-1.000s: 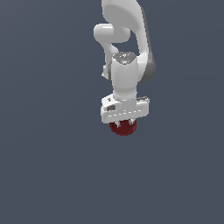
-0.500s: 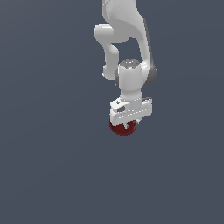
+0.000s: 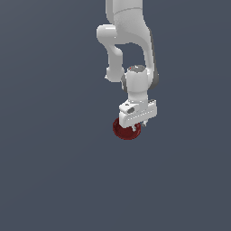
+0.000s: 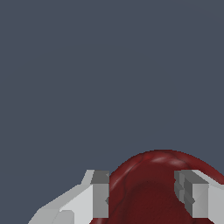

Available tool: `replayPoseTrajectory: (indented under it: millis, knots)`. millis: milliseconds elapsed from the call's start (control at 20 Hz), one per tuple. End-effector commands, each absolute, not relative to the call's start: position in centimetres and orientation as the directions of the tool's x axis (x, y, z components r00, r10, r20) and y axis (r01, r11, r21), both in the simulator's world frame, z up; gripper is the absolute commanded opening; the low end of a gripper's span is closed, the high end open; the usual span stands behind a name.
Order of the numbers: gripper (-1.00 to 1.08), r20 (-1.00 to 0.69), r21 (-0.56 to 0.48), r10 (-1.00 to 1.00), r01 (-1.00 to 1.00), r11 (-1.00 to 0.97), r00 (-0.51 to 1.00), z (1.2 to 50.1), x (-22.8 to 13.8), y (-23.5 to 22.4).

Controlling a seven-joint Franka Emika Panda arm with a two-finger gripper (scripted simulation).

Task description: Pick up the object and move it to a goal position.

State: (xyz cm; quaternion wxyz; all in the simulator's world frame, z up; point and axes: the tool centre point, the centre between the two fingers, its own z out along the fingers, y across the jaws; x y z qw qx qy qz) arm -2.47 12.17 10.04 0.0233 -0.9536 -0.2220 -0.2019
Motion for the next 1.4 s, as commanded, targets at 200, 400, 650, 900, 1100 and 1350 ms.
replayPoseTrajectory:
  millis: [200,400,650,900,1100,1350]
  knots:
    - [0.28,0.43,0.122,0.488,0.486,-0.865,0.76,8.5,-4.8,12.9]
    - [0.28,0.439,0.18,0.535,0.513,-0.839,0.722,7.7,-6.3,13.0]
    - [0.28,0.438,0.252,0.59,0.537,-0.805,0.678,7.0,-8.2,12.9]
    - [0.28,0.429,0.308,0.631,0.552,-0.775,0.646,6.7,-9.6,12.7]
    - [0.28,0.421,0.337,0.653,0.559,-0.757,0.63,6.5,-10.3,12.5]
    - [0.28,0.416,0.353,0.664,0.563,-0.747,0.621,6.5,-10.7,12.4]
